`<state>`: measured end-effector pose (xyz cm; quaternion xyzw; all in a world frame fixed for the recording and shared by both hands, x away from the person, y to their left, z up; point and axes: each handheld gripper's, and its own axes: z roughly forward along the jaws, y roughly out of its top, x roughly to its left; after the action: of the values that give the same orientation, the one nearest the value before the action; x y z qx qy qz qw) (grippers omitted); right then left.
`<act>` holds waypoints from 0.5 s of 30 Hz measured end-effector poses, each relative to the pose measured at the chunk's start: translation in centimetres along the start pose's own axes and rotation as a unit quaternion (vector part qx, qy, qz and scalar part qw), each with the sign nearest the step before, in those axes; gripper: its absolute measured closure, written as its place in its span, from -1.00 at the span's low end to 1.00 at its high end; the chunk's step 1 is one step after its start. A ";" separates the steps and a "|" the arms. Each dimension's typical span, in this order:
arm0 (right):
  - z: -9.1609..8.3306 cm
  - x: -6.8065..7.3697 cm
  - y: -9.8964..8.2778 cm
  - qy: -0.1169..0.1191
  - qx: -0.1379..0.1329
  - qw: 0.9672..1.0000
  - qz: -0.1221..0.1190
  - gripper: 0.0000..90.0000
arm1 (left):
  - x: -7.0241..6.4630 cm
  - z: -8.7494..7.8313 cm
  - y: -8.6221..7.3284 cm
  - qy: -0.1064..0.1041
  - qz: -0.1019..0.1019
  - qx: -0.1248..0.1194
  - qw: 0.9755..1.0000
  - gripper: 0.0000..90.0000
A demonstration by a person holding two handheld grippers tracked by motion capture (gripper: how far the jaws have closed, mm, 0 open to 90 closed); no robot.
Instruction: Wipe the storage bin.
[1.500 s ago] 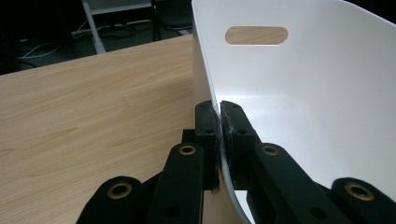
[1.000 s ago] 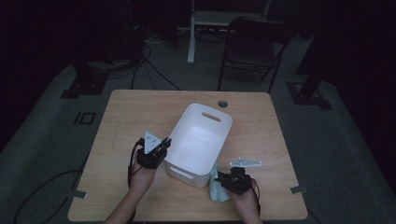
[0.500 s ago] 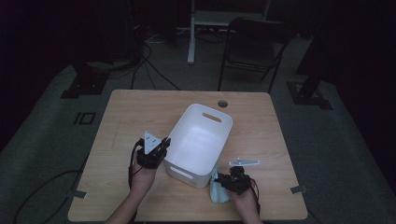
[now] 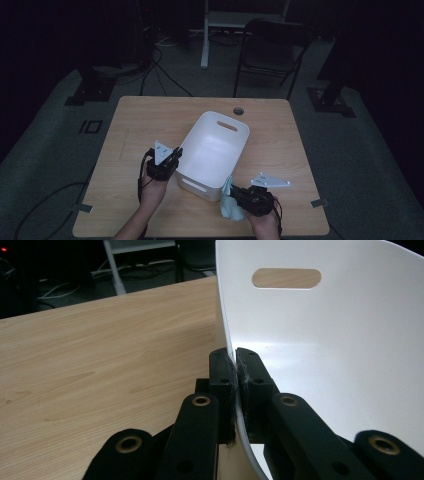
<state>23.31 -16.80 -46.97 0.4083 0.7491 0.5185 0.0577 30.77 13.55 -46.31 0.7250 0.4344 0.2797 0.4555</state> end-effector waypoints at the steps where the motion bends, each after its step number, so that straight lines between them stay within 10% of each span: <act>1: 0.1 -0.1 -0.1 -0.002 -0.002 1.000 0.000 0.84 | 0.0 0.0 0.0 -0.003 0.001 0.000 1.000 0.92; 15: 2.2 -3.1 -1.2 -0.027 0.031 0.998 0.037 0.85 | -0.2 0.0 0.0 -0.005 0.010 0.000 1.000 0.92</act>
<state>25.82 -17.39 -50.01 0.4515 0.7471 0.4857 0.0460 30.65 13.41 -46.31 0.7305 0.4249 0.2807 0.4551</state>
